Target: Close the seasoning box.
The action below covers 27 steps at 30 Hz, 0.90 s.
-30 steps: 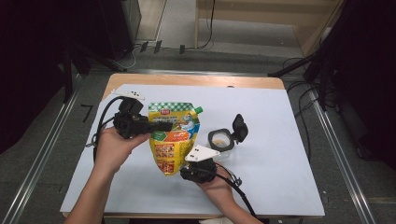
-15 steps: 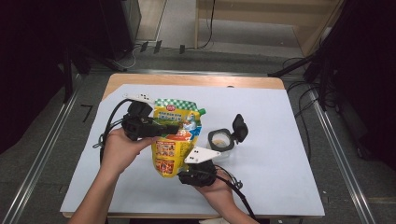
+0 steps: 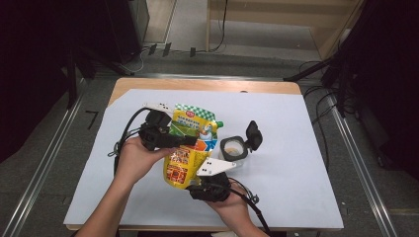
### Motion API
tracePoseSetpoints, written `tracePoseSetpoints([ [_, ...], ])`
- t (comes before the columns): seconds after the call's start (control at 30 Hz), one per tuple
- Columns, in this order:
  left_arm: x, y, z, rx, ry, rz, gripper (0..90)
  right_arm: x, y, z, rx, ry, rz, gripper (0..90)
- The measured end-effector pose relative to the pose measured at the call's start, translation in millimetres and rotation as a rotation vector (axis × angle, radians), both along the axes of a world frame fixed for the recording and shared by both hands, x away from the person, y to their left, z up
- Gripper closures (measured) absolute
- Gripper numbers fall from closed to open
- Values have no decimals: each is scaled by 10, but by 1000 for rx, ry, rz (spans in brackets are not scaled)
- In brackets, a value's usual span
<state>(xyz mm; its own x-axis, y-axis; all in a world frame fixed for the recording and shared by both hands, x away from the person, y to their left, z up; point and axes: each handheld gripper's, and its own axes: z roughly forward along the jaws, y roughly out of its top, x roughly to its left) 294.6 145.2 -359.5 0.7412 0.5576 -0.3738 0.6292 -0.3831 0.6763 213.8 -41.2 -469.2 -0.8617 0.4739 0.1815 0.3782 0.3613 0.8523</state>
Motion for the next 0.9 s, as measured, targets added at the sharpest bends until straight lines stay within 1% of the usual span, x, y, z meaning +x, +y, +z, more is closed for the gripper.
tracePoseSetpoints([
  [0.1, 5, -40, -20, 8, 5, -1, 739, -16, -5, 12, 5, 2, 7, 586],
  [0.27, 28, -88, -59, 10, 30, -3, 722, -49, -9, 35, 11, 19, 15, 588],
  [0.33, 35, -115, -80, 13, 42, -5, 705, -57, -11, 41, 17, 16, 21, 589],
  [0.4, 39, -141, -96, 21, 46, -12, 689, -67, -10, 48, 14, 17, 21, 588],
  [0.5, 43, -167, -109, 21, 52, -15, 681, -77, -11, 48, 11, 22, 22, 587],
  [0.67, 66, -209, -155, 1, 99, -16, 622, -87, -7, 63, 24, 30, 30, 587],
  [0.83, 77, -236, -186, -13, 125, -11, 600, -104, -2, 70, 25, 37, 37, 590],
  [0.9, 86, -241, -197, -15, 146, -1, 592, -108, -1, 75, 28, 39, 39, 592],
])
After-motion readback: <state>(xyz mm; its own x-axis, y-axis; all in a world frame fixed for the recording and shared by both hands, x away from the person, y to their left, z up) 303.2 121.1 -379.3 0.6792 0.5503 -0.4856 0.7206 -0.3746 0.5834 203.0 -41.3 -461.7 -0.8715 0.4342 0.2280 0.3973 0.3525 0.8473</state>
